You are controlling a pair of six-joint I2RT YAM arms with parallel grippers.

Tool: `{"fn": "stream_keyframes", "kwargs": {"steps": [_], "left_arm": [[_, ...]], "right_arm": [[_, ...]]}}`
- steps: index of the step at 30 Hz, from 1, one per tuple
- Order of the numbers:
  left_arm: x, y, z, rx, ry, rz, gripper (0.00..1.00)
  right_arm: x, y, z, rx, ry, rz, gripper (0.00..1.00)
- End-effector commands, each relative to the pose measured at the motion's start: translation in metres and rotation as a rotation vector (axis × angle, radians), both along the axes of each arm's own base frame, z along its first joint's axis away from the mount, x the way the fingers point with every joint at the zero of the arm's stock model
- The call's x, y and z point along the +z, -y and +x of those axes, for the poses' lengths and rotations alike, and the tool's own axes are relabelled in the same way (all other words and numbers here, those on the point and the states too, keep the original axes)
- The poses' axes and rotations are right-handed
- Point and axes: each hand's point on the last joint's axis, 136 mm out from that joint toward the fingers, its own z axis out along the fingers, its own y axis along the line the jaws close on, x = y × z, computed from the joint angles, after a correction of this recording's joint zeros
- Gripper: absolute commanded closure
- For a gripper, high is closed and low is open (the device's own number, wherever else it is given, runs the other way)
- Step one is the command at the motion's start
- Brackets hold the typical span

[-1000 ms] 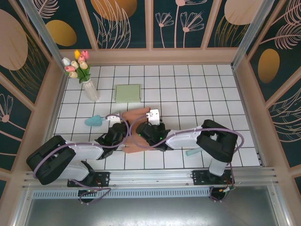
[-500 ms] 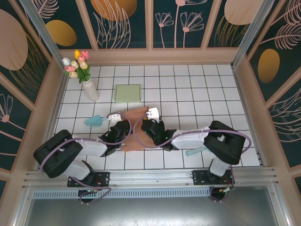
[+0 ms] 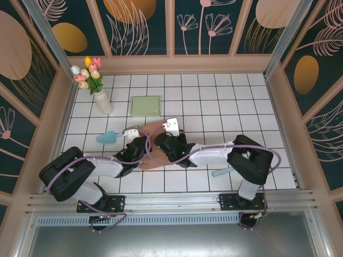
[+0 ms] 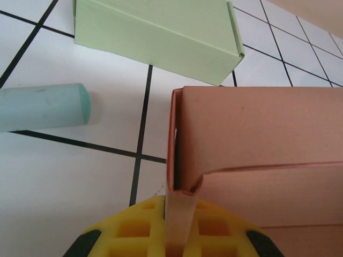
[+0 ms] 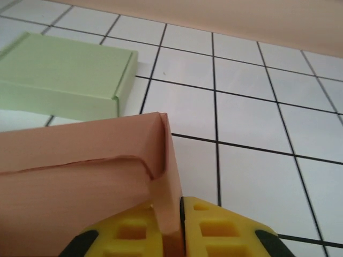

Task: Fold the paper box

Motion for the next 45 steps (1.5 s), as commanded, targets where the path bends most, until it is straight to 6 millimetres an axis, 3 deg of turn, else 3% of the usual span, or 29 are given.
{"fn": "stream_keyframes", "kwargs": {"steps": [1,5,7,9,15,17,21,23,27,30,32,37,38,40,42,45], "left_arm": [[0.002,0.0,0.004,0.017,0.004,-0.007,1.0],[0.003,0.0,0.004,0.019,0.007,-0.008,1.0],[0.003,0.0,0.004,0.017,0.006,-0.008,1.0],[0.003,0.001,0.005,0.013,0.008,-0.004,1.0],[0.01,0.005,0.015,-0.007,0.035,0.087,1.0],[0.014,0.005,0.02,-0.006,0.044,0.139,1.0],[0.028,0.01,0.032,-0.036,0.082,0.245,1.0],[0.039,0.023,0.035,-0.11,0.11,0.281,1.0],[0.062,0.062,0.03,-0.395,0.155,0.373,1.0],[0.077,0.07,0.031,-0.462,0.158,0.439,1.0],[0.084,0.079,0.032,-0.543,0.146,0.524,1.0],[0.079,0.071,0.033,-0.673,0.018,0.832,1.0],[0.091,0.084,0.035,-0.709,0.051,0.798,1.0],[0.09,0.107,0.023,-0.859,0.057,0.746,1.0],[0.091,0.112,0.023,-0.914,0.034,0.78,1.0],[0.087,0.105,0.027,-0.959,-0.058,0.901,1.0]], "right_arm": [[0.005,0.029,0.007,-0.16,0.062,-0.061,0.9],[0.005,0.027,0.003,-0.122,0.072,-0.082,0.92],[0.005,0.015,-0.002,-0.044,0.06,-0.043,0.8],[0.006,0.003,-0.008,0.05,0.018,0.034,0.62],[0.026,-0.004,-0.036,0.228,-0.064,0.187,0.48],[0.039,0.005,-0.046,0.252,-0.073,0.231,0.47],[0.075,0.043,-0.058,0.24,-0.027,0.282,0.43],[0.092,0.07,-0.056,0.202,0.013,0.294,0.39],[0.107,0.132,-0.044,0.092,0.068,0.361,0.36],[0.112,0.16,-0.046,0.064,0.124,0.466,0.36],[0.117,0.174,-0.051,0.051,0.17,0.541,0.33],[0.143,0.191,-0.072,0.085,0.243,0.651,0.32],[0.144,0.196,-0.074,0.075,0.257,0.66,0.32],[0.147,0.203,-0.079,0.073,0.281,0.68,0.32],[0.147,0.207,-0.083,0.075,0.294,0.7,0.32],[0.148,0.209,-0.084,0.071,0.306,0.711,0.32]]}}
